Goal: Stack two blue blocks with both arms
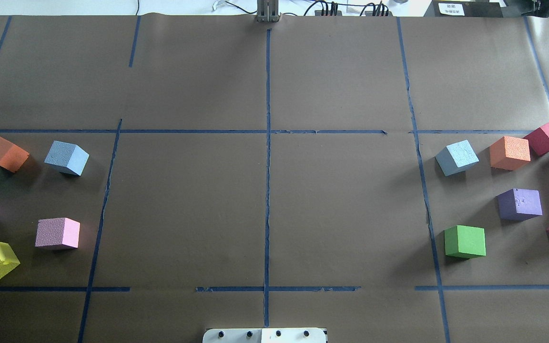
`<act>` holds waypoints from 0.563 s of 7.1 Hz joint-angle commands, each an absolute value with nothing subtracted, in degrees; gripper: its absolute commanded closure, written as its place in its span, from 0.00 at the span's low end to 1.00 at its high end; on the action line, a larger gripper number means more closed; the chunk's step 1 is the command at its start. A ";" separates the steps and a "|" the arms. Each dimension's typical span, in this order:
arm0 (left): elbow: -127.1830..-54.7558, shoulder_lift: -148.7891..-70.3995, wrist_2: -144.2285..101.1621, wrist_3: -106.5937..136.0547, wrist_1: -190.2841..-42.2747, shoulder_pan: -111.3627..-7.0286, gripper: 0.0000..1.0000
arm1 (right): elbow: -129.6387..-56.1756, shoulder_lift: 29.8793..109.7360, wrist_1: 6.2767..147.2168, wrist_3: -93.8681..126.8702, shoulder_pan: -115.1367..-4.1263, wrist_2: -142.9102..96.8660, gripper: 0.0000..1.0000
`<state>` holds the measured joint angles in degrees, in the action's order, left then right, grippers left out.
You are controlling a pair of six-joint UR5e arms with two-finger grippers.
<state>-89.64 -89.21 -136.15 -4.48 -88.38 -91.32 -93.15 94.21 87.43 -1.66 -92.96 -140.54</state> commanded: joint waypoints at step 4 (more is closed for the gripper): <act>-89.82 -89.30 -136.14 -4.48 -88.59 -91.32 0.00 | -93.16 93.43 87.28 -1.67 -92.99 -140.27 0.00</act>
<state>-89.76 -89.26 -136.14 -4.48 -88.50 -91.32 -93.04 93.85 87.28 -1.67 -92.99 -140.29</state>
